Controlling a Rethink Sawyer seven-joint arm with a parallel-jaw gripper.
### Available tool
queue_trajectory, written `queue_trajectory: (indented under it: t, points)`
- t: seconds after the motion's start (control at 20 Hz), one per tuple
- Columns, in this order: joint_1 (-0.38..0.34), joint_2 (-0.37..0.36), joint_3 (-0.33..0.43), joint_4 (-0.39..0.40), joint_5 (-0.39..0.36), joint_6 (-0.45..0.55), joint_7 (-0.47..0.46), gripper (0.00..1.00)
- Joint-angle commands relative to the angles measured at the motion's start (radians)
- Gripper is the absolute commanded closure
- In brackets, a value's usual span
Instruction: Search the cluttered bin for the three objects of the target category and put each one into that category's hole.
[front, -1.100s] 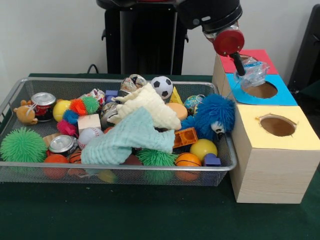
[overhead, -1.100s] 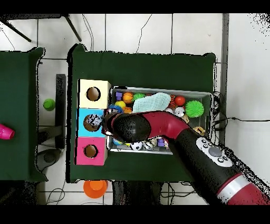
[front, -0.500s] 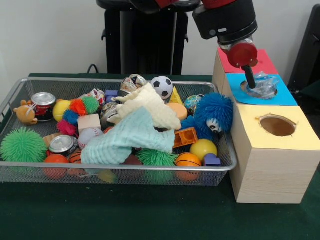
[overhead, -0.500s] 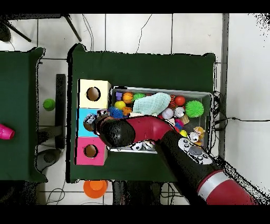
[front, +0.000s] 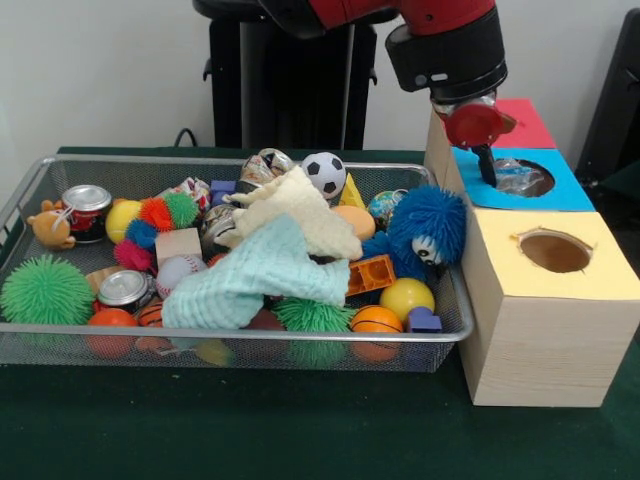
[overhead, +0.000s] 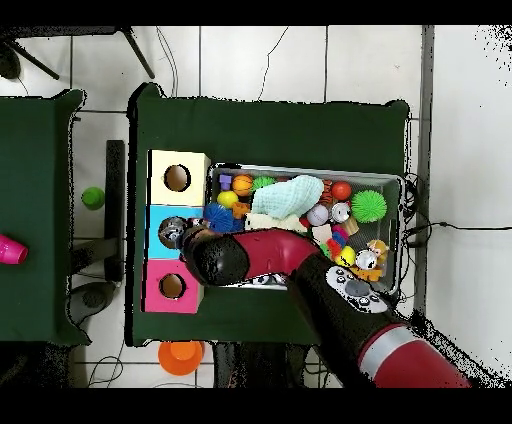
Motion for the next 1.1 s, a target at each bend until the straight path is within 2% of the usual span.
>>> queue_trajectory:
  t: [0.05, 0.55, 0.6, 1.1]
  points:
    - [0.057, 0.025, -0.164, -0.059, 0.005, 0.047, 0.282, 1.00]
    - [0.107, 0.026, -0.222, -0.083, 0.044, 0.096, 0.267, 1.00]
    - [0.110, 0.026, -0.225, -0.083, 0.053, 0.106, 0.255, 0.00]
    - [0.092, 0.030, -0.209, -0.072, 0.076, 0.112, 0.226, 0.00]
